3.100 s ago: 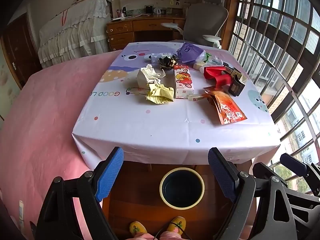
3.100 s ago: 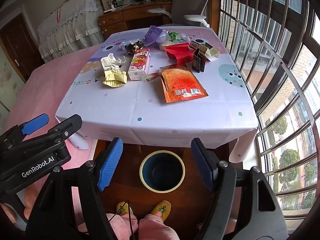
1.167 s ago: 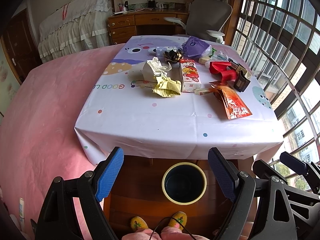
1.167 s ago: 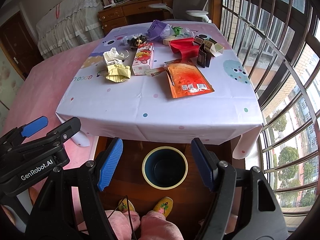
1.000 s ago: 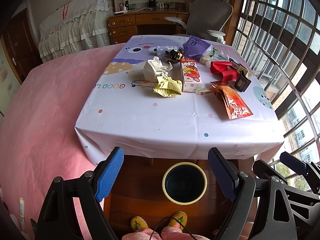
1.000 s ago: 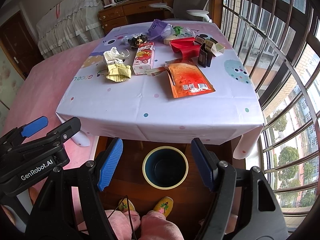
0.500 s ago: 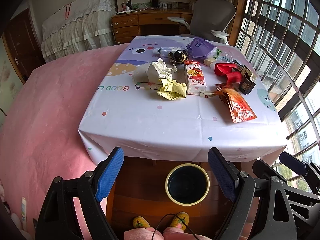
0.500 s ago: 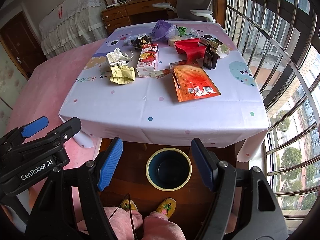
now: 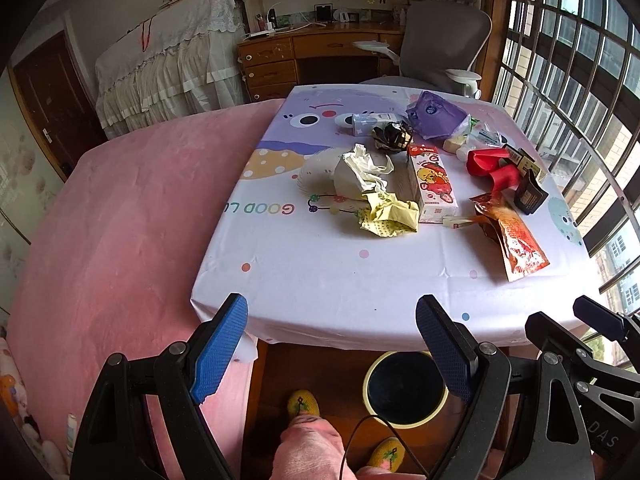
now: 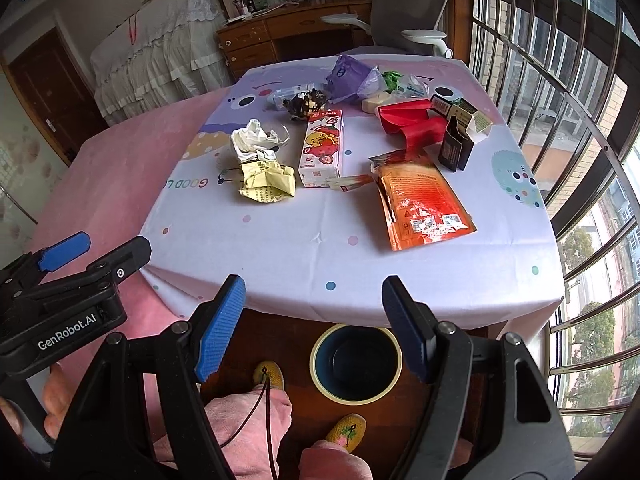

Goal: Collect trash
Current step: 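Grasp the white crumpled tissue with the left gripper while the right grasps yellow paper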

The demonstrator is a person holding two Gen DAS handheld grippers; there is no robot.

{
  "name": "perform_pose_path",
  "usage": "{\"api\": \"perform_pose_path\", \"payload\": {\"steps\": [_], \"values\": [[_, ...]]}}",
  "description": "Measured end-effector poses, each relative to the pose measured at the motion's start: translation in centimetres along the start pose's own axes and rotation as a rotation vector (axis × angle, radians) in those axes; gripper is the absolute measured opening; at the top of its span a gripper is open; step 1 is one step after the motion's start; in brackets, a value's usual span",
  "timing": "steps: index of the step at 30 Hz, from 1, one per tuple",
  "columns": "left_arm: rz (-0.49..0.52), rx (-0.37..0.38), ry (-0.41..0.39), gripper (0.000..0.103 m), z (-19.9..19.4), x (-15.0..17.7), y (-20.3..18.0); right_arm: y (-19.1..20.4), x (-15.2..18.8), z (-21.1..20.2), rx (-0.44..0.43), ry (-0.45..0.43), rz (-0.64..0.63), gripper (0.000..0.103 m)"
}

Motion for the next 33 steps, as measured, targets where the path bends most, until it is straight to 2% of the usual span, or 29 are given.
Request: {"api": "perform_pose_path", "payload": {"steps": [5,9,14,18,22,26,28,31,32,33], "values": [[0.050,0.023,0.003,0.088,3.2,-3.5,2.7,1.1,-3.2,3.7,0.004,0.035,0.033,0.069],[0.116,0.065,0.026,0.088,6.8,-7.6,4.9,1.5,-5.8,7.3,0.013,0.073,0.137,0.069],[0.210,0.131,0.047,0.088,10.8,-12.8,7.4,1.9,-8.6,13.6,0.010,0.169,0.338,0.069],[0.292,0.190,0.076,0.088,14.0,-16.3,8.4,1.4,-9.3,18.3,0.006,0.237,0.567,0.069],[0.363,0.255,0.109,0.088,16.9,-18.5,7.9,1.1,-9.1,22.0,-0.011,0.278,0.777,0.069],[0.418,0.318,0.124,0.088,19.1,-20.1,6.5,1.3,-9.0,24.8,0.014,0.303,0.867,0.069],[0.439,0.353,0.140,0.088,19.9,-20.6,5.7,1.5,-9.0,25.7,0.031,0.291,0.889,0.066],[0.474,0.411,0.164,0.088,20.7,-21.0,4.4,2.0,-9.3,26.4,0.049,0.276,0.870,0.052],[0.491,0.428,0.170,0.088,21.0,-21.1,3.9,2.2,-9.5,26.6,0.051,0.285,0.869,0.045],[0.514,0.443,0.176,0.088,21.2,-21.1,3.4,2.2,-9.5,26.6,0.053,0.276,0.865,0.044]]}}
Point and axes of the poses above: each gripper's, at about its wrist camera, not at the fingertips, and z roughly the way its jaws point, y to its left, x to its underside, the point moved 3 cm from there along z, roughly the way its jaws point, and after that the axes turned 2 degrees about x, right-handed, at the moved point
